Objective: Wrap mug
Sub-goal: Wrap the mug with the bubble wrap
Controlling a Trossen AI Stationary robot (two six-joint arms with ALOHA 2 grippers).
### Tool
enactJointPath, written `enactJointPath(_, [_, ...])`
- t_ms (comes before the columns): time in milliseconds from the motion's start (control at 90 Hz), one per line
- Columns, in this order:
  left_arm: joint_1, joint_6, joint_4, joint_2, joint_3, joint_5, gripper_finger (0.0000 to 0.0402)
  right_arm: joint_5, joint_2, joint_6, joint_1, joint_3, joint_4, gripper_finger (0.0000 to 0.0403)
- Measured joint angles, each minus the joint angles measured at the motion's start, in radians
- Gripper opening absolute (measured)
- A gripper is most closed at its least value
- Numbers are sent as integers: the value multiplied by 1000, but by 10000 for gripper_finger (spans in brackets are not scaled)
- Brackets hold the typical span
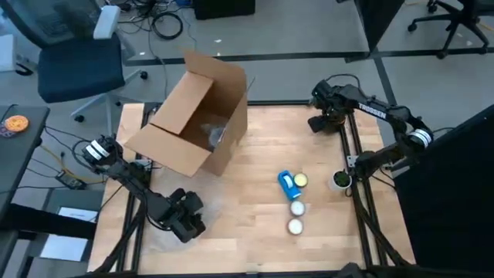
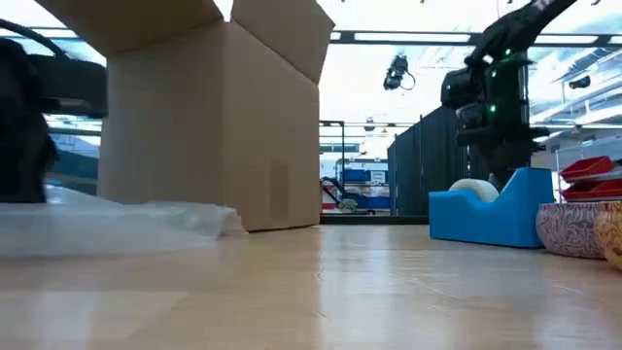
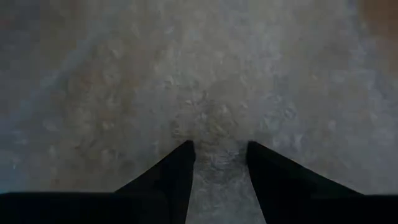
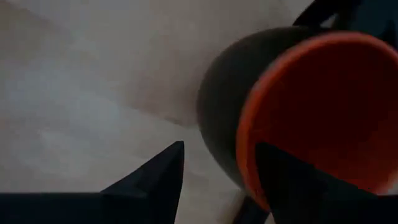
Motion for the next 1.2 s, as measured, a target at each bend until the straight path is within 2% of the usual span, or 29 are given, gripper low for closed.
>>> enactJointPath(78, [0, 71, 42, 0, 0, -3, 133, -28, 32, -37, -1, 0, 5, 144])
enactJointPath(156, [0, 140, 92, 0, 0, 1, 117, -39, 56, -56, 0, 0, 4, 103])
enactJointPath(256, [0, 228, 159, 0, 1, 23, 78, -41, 71, -72, 2, 0, 1, 31])
enactJointPath(300, [0, 266, 181, 0, 1, 27, 53, -52, 71, -79, 7, -1, 0, 14])
enactJointPath(378, [0, 330, 213, 0, 1, 27, 13, -46, 62, -86, 30, -2, -19, 10])
enactJointPath(511, [0, 388, 256, -1, 2, 22, 3, -44, 4, -88, 119, 11, -96, 4])
enactJointPath(611, [0, 434, 301, -2, 3, 20, 1, -43, -71, -45, 243, 24, -109, 2])
enactJointPath(789, [1, 478, 371, -3, 5, 49, 0, -46, -173, 129, 530, 44, -54, 1])
enactJointPath(867, [10, 478, 301, -5, 33, 94, 0, -52, -179, 192, 655, 45, 12, 1])
enactJointPath(944, [30, 463, 147, -8, 88, 149, 0, -65, -165, 241, 768, 46, 92, 1])
enactJointPath(1033, [48, 452, -32, -8, 171, 137, 0, -69, -134, 275, 875, 46, 201, 1])
enactJointPath(1200, [76, 474, -191, -10, 261, 128, 11, -51, -31, 296, 994, 118, 263, 0])
